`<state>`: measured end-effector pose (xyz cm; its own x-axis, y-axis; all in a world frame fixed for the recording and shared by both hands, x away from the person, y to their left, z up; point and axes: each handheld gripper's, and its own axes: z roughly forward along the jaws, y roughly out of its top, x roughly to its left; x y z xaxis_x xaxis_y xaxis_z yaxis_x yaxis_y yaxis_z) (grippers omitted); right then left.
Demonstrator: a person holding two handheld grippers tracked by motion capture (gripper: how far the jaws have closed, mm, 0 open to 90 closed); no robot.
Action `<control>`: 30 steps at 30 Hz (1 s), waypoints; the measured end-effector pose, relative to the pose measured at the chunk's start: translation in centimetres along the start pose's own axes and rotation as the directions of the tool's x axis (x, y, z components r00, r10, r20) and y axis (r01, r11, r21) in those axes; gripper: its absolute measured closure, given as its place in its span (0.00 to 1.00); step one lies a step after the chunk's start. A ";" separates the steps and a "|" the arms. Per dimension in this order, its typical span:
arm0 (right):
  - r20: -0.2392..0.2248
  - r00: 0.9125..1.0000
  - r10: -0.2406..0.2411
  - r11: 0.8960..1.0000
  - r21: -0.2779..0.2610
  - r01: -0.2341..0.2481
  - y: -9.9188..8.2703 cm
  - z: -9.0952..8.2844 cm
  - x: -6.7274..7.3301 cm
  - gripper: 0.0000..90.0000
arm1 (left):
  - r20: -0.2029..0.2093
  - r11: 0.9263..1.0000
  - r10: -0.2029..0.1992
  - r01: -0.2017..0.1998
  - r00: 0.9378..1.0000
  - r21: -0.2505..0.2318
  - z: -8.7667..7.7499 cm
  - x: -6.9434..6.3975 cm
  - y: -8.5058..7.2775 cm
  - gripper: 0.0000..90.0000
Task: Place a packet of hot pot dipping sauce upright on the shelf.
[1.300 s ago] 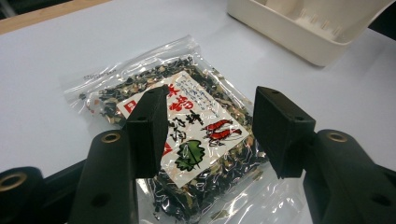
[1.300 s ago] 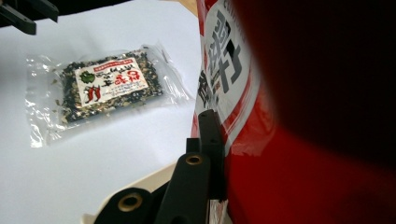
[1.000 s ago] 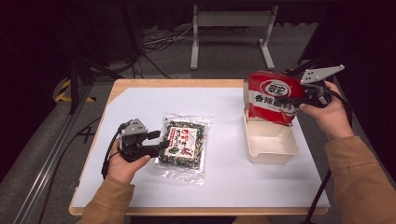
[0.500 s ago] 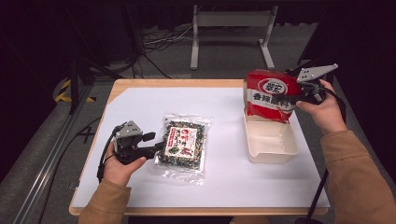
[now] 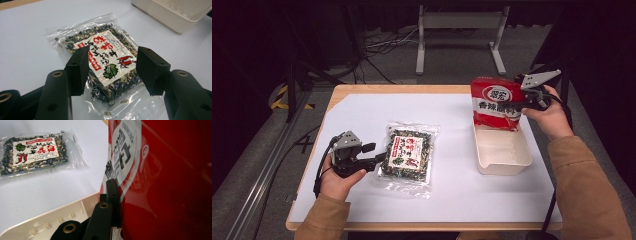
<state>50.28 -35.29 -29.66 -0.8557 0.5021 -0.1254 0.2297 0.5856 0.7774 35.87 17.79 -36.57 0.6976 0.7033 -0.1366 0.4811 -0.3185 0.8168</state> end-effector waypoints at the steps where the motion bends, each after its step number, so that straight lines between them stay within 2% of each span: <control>1: 0.001 1.000 -0.002 1.000 0.000 0.002 0.0 0.1 0.0 1.00 | 0.000 1.000 -0.001 0.001 1.000 0.001 0.0 0.0 0.0 0.50; 6: -0.004 1.000 0.009 1.000 0.004 -0.009 -0.5 0.7 -0.1 1.00 | 0.004 1.000 -0.001 0.001 1.000 0.002 0.1 0.0 0.0 0.50; 11: -0.005 1.000 0.024 1.000 -0.015 -0.024 -0.7 0.8 -0.1 0.99 | 0.005 1.000 0.002 -0.002 1.000 0.003 0.1 0.0 0.0 0.50; 15: -0.002 0.999 0.036 0.999 -0.026 -0.036 -1.0 0.8 0.0 0.92 | 0.006 1.000 -0.002 0.002 1.000 -0.002 0.0 0.0 0.0 0.50; 23: 0.036 0.996 0.083 0.996 0.007 -0.083 -2.7 -0.2 0.2 0.85 | 0.012 1.000 0.005 -0.005 1.000 0.003 0.4 0.0 0.1 0.49; 27: 0.053 0.996 0.067 0.996 0.049 -0.070 -3.3 -0.7 0.6 0.84 | 0.015 1.000 -0.001 0.001 1.000 0.004 0.4 -0.1 0.1 0.49; 30: 0.048 0.997 0.054 0.995 0.078 -0.058 -3.5 -0.9 0.9 0.86 | 0.012 1.000 0.006 -0.006 1.000 0.004 0.4 -0.1 0.1 0.49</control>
<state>48.32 -37.45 -31.95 -0.8188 0.5629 -0.1128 0.3140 0.6036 0.7328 36.13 17.42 -36.70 0.7064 0.6942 -0.1386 0.4793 -0.3250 0.8153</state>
